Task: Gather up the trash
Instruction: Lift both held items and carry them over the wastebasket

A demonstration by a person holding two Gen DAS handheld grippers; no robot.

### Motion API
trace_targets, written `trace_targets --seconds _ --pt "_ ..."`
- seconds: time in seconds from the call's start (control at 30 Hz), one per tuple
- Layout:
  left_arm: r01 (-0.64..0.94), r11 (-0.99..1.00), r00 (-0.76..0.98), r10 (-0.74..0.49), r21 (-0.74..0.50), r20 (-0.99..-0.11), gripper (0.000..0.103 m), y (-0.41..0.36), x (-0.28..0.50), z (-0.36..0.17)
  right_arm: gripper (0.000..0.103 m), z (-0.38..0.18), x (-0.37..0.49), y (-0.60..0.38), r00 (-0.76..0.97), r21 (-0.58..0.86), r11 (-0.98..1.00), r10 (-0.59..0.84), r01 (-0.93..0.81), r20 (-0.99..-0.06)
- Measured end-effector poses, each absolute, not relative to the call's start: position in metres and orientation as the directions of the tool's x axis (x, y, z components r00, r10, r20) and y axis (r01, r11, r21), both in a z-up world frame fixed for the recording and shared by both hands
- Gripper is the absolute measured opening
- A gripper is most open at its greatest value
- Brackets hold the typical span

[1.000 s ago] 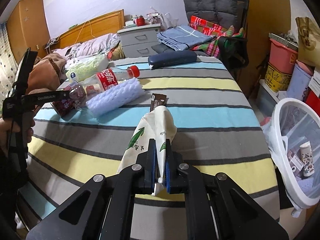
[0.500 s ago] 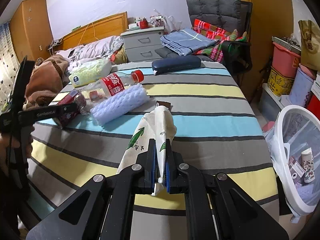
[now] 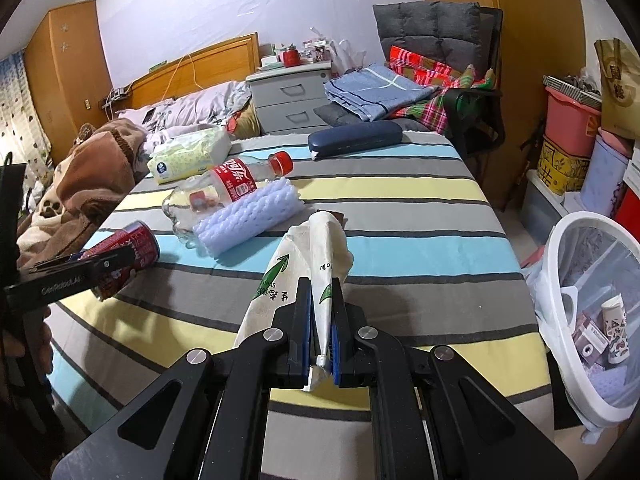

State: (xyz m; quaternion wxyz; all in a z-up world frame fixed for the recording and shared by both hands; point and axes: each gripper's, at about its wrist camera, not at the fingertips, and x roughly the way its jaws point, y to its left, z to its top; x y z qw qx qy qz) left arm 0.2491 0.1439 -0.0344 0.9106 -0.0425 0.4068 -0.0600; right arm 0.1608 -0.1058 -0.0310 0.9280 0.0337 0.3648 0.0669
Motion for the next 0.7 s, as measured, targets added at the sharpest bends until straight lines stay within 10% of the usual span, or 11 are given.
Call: trace_targets --seconds 0.7 --pt "0.07 0.993 0.697 -0.118 -0.096 -0.707 0.054 0.111 0.205 -0.027 0.007 -0.016 0.138 -0.118 0.754 0.126 0.985 0.172 -0.119 -0.634"
